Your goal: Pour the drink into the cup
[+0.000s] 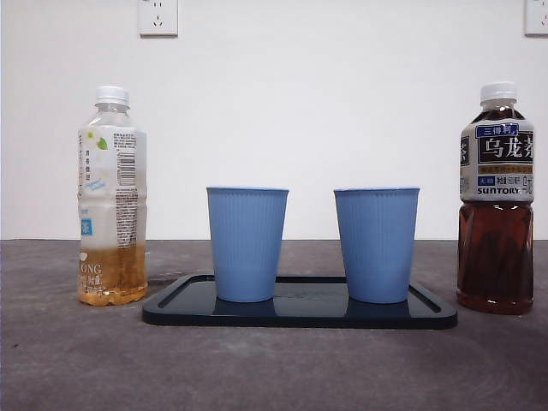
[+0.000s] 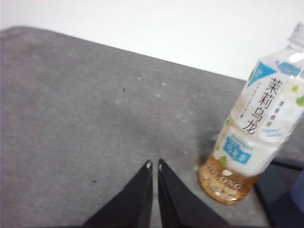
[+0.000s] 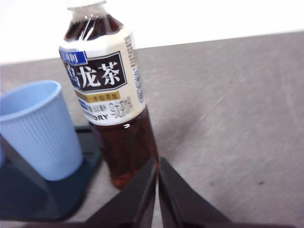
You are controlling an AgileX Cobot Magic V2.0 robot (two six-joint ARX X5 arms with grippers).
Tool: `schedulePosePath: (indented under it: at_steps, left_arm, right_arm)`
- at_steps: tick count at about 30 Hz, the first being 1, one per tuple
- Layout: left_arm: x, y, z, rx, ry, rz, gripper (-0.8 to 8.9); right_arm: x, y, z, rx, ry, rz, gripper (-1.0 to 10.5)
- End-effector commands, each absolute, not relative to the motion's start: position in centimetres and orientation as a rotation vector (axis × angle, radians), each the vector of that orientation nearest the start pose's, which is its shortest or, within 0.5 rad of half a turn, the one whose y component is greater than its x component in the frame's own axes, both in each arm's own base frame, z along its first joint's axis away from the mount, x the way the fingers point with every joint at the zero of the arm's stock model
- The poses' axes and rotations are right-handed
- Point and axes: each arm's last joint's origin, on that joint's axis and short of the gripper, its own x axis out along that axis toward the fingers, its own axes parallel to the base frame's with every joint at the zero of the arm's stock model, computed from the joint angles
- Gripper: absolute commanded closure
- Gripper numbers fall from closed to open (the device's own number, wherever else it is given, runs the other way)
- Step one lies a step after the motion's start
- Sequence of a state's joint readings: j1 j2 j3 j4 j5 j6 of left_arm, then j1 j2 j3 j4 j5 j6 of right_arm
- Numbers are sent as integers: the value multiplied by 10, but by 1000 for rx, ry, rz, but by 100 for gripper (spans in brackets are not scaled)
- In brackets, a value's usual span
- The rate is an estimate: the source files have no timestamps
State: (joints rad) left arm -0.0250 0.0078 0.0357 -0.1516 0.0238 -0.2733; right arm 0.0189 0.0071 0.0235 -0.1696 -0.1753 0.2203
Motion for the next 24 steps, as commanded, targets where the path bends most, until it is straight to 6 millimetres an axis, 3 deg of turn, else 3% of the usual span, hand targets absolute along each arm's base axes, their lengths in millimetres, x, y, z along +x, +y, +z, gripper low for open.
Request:
schedulePosePath:
  at_steps: [1, 10, 16, 24]
  left_arm:
    - [93, -4, 179, -346, 78, -44, 797]
    - [92, -7, 237, -377, 136, -87, 797]
    - [96, -12, 278, -333, 255, -232, 797]
    - [106, -21, 316, -223, 419, -407, 797]
  right_arm:
    - [92, 8, 173, 316, 121, 193, 940]
    - [82, 9, 237, 377, 95, 221, 940]
    - [82, 12, 279, 346, 192, 287, 940]
    - [88, 16, 318, 233, 347, 432, 940]
